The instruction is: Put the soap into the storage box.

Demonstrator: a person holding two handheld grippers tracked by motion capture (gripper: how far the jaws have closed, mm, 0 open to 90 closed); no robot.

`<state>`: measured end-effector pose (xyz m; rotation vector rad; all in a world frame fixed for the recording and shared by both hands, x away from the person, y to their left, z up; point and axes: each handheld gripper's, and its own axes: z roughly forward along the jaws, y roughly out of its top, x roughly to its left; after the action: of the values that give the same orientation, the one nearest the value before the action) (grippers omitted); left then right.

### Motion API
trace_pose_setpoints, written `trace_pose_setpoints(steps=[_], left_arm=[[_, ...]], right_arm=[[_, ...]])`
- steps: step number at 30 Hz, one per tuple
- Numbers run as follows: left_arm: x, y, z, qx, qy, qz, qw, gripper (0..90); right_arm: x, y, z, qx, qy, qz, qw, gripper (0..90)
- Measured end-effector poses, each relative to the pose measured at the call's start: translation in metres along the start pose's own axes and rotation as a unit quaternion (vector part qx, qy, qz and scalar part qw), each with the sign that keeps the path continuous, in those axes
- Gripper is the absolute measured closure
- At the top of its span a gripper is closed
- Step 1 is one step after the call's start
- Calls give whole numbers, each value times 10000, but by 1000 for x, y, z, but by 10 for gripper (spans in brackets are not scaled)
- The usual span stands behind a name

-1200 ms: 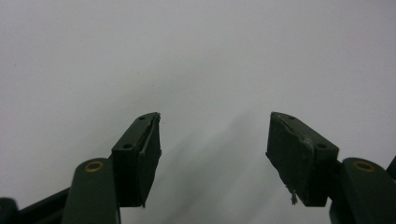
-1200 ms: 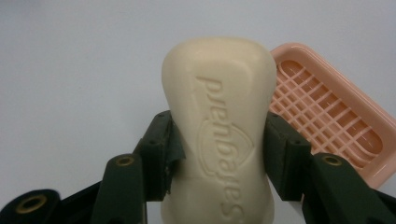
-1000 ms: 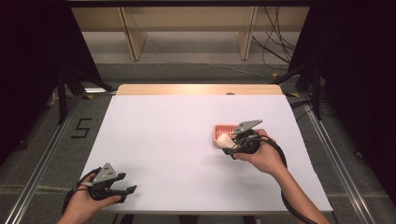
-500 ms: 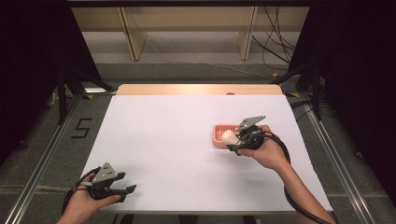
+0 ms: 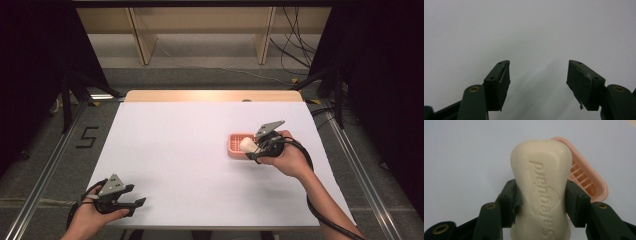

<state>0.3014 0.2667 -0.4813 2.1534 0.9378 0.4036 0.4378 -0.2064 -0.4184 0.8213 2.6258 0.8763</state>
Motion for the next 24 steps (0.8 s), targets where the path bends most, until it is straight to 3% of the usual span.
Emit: trace_pose_setpoints(steps=[1,2,3,4,5,6,7,8,9,10,12,14,15,16,17,18,20,21,23,24], left_arm=[[2,0,-2,128,6,156,9998,346],[3,1,-3,164,-1,193,9997,346],[2,0,-2,141,5,167,9998,346],[1,0,-2,114,-16,35,9999,346],[-1,-1,0,7,-16,-103,9999,345],[-1,0,0,5,-18,-104,9999,346],[0,0,-1,80,-7,-38,10000,345],[3,1,-3,162,-16,197,9997,345],[2,1,-2,151,-14,167,9997,345],[-2,0,1,-6,-28,-131,9999,345],[-1,0,1,91,49,-70,9999,345],[-2,0,2,26,-41,-104,9999,345],[2,1,1,86,8,179,9998,345],[4,2,1,48,84,295,9995,345],[-1,0,1,6,7,-56,10000,345],[-2,0,1,3,-54,-146,9999,345],[0,0,1,82,57,-50,9999,345],[4,1,0,68,42,233,9997,345],[0,0,0,3,-22,-11,10000,345],[0,0,0,4,-24,-21,10000,345]], right_arm=[[0,0,2,-26,-130,29,9999,503],[-2,1,1,0,-64,-45,10000,503],[-3,2,1,56,-45,-62,10000,503],[-2,2,3,-45,-132,-17,9999,502],[-2,2,1,41,-91,58,9999,502],[-3,3,1,86,-27,-27,10000,503],[-2,3,2,67,-57,45,10000,503],[-3,4,2,88,-76,-26,9999,503],[-4,4,3,45,-100,-69,9999,503],[-3,5,3,61,-71,6,10000,503],[-4,6,4,109,-62,-30,9999,503],[-6,7,4,140,-85,-153,9997,503],[-6,7,4,132,-52,-140,9998,503],[-6,8,5,160,-64,-140,9998,503],[-8,9,4,184,-6,-223,9996,502],[-8,10,5,200,-55,-177,9996,503],[-9,11,5,192,-20,-295,9994,502],[-9,13,4,324,-13,-249,9992,503],[-12,16,6,235,35,-430,9988,503],[-12,17,6,285,32,-383,9989,503]])
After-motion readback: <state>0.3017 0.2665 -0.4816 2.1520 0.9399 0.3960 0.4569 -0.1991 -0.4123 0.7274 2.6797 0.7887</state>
